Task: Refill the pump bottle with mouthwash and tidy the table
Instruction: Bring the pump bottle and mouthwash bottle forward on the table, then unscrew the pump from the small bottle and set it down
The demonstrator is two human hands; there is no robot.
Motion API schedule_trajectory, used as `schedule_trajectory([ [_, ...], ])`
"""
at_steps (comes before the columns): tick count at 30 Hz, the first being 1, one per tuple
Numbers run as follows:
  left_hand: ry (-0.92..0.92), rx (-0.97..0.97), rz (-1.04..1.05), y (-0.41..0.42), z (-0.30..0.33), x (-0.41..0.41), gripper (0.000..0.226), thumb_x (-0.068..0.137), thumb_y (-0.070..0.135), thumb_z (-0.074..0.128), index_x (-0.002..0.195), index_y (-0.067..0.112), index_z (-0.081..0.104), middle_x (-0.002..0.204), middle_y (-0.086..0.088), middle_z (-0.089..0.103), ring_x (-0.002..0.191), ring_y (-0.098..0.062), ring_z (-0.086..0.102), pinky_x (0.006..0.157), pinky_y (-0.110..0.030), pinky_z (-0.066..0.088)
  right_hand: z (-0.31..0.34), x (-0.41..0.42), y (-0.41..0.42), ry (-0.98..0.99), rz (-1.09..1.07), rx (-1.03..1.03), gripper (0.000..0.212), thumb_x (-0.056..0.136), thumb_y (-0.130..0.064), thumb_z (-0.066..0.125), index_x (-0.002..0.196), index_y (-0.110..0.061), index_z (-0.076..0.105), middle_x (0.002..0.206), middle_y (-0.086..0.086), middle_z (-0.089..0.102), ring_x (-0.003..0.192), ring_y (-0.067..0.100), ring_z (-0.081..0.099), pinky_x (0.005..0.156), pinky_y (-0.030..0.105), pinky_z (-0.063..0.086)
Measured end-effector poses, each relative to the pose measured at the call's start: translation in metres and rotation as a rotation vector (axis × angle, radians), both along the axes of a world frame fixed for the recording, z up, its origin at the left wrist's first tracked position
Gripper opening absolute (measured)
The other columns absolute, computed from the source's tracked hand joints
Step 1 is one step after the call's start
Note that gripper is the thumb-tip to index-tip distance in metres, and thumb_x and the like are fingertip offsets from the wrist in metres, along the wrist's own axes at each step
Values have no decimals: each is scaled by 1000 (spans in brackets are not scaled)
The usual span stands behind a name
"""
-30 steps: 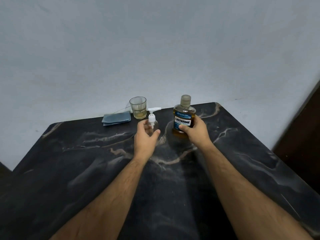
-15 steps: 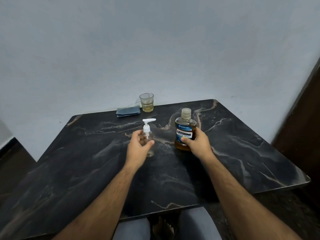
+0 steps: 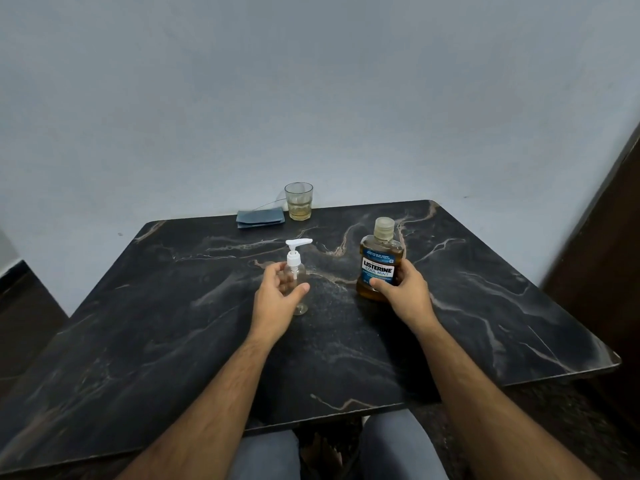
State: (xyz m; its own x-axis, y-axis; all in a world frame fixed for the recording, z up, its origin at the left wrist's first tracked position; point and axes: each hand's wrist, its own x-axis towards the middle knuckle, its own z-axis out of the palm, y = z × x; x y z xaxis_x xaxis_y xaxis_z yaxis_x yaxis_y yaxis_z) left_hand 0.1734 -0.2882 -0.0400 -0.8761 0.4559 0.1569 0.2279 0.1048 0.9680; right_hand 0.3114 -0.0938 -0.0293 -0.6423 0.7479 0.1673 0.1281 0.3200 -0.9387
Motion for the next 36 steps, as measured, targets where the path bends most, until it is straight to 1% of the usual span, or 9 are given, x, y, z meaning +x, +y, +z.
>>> schedule_trajectory([
  [3, -10, 7, -9, -2, -6, -3, 49, 82, 21, 78, 120, 31, 50, 115, 10, 67, 108, -7, 63, 90, -26, 50, -3, 5, -10, 33, -218, 96, 61, 81, -25, 79, 134, -18, 51, 133, 0, 59, 122, 12, 55, 105, 39, 47],
  [6, -9, 7, -16, -3, -10, -4, 53, 80, 22, 80, 125, 26, 52, 118, 6, 67, 109, -8, 63, 96, -32, 52, -2, 12, -34, 209, -471, 306, 44, 86, -26, 72, 124, -16, 53, 121, 1, 56, 115, 17, 53, 98, 43, 49],
  [9, 7, 5, -29, -6, -8, -2, 65, 77, 21, 83, 133, 23, 51, 123, 8, 64, 113, -7, 61, 99, -30, 49, 0, 7, -61, 351, -379, 437, 26, 85, -16, 71, 106, -13, 57, 105, -3, 55, 100, 18, 57, 84, 40, 52],
  [13, 38, 84, 4, -17, 1, -2, 60, 81, 21, 79, 136, 22, 53, 127, 5, 65, 116, -4, 60, 102, -27, 47, -8, -20, -79, 310, -98, 356, 12, 84, -15, 71, 92, -19, 63, 88, -5, 63, 81, 14, 62, 73, 40, 55],
  [20, 98, 59, -135, -20, 42, -17, 39, 90, 15, 69, 128, 21, 62, 118, 10, 69, 116, -3, 62, 102, -28, 48, -5, -65, -95, -57, 327, 114, 63, 80, -27, 78, 137, -19, 52, 135, -1, 59, 127, 10, 52, 107, 35, 44],
  [24, 100, -31, -250, -14, 53, -21, 33, 94, 9, 62, 126, 14, 66, 116, 6, 72, 106, 1, 66, 90, -15, 49, -5, -77, -99, -90, 316, 113, 43, 84, -27, 75, 124, -21, 60, 114, -5, 67, 107, 8, 61, 96, 35, 52],
  [29, 40, 10, -245, -10, 49, -23, 23, 93, 5, 62, 113, 16, 67, 107, 5, 75, 103, -3, 69, 89, -19, 53, -11, -78, -103, -35, 305, 90, 34, 86, -20, 74, 118, -20, 63, 108, -2, 69, 90, 1, 64, 68, 9, 48],
  [33, 65, 38, -149, -7, 39, -20, 16, 90, 12, 69, 94, 28, 71, 95, 6, 77, 97, -11, 72, 91, -34, 57, -21, -79, -110, 7, 189, 218, 31, 82, -26, 77, 110, -23, 65, 97, -10, 69, 88, 1, 63, 75, 15, 48],
  [36, 75, 57, -31, -3, 34, -15, 13, 82, 16, 77, 93, 22, 73, 89, 6, 78, 89, -11, 73, 86, -33, 58, -25, -78, -115, 45, 116, 277, 32, 79, -26, 78, 109, -20, 67, 96, -8, 72, 87, 6, 64, 79, 21, 50],
])
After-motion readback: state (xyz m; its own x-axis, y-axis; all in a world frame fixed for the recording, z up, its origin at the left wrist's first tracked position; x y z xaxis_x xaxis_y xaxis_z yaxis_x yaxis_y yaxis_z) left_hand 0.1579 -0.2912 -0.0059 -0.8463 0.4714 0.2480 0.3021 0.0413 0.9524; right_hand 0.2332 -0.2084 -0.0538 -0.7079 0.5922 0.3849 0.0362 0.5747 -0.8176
